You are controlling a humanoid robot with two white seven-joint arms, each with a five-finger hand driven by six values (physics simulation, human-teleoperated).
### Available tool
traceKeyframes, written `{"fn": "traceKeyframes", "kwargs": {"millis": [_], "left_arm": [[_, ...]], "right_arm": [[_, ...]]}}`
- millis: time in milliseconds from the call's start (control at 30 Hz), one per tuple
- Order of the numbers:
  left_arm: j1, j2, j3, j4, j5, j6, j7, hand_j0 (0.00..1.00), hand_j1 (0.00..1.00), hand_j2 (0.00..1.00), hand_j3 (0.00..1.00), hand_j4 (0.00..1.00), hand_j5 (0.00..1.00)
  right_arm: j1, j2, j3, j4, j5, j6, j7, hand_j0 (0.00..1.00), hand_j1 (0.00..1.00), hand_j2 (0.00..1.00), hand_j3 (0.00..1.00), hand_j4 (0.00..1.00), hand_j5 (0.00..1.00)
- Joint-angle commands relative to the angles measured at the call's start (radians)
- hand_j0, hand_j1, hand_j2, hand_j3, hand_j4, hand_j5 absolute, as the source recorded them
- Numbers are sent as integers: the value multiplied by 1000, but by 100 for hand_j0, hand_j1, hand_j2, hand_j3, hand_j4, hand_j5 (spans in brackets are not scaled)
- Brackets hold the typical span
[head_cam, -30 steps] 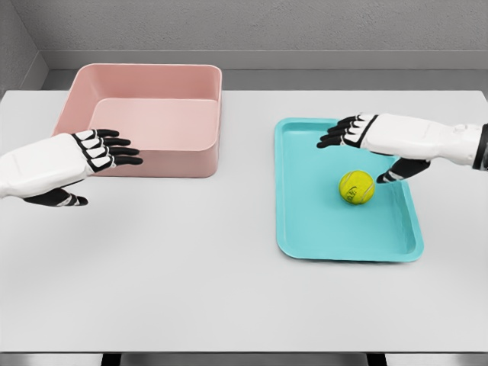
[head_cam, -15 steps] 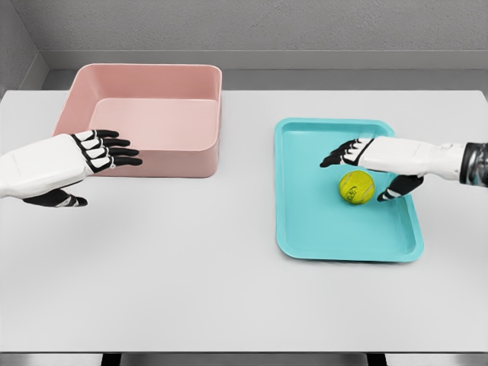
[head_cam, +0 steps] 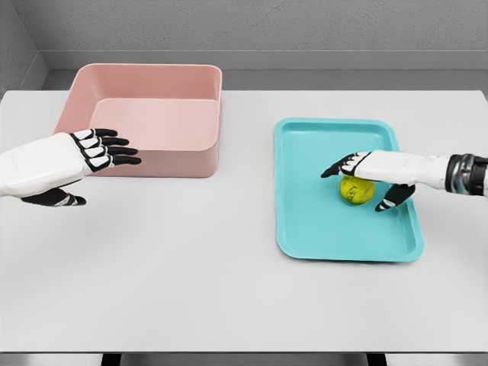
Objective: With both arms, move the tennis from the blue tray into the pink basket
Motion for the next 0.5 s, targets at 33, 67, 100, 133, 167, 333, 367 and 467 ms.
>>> {"fn": "traceKeyframes", "kwargs": {"millis": [33,67,100,133,167,333,367,467], "left_arm": [[0,2,0,0,7,1,1,100,100,100,100,100,100],[0,3,0,0,7,1,1,100,100,100,100,100,100],[0,2,0,0,7,1,1,100,100,100,100,100,100],[0,3,0,0,7,1,1,100,100,100,100,100,100],[-2,3,0,0,7,1,1,100,100,100,100,100,100],[-2,11,0,0,8,1,2,100,100,100,100,100,100],[-2,16,2,0,8,1,2,100,100,100,100,100,100],[-3,17,2,0,8,1,4,100,100,100,100,100,100]], "right_arm": [[0,11,0,24,4,3,0,100,100,100,100,100,100],[0,14,0,25,17,3,0,99,99,99,99,99,99],[0,16,0,25,38,3,0,99,99,99,99,99,99],[0,14,0,25,38,3,0,99,99,99,99,99,99],[0,14,0,25,38,3,0,99,99,99,99,99,99],[-6,16,-2,21,38,3,0,96,96,96,96,96,96],[-8,16,-2,22,38,3,0,95,95,95,95,95,95],[-8,16,-5,21,38,3,0,91,91,91,91,91,91]]}}
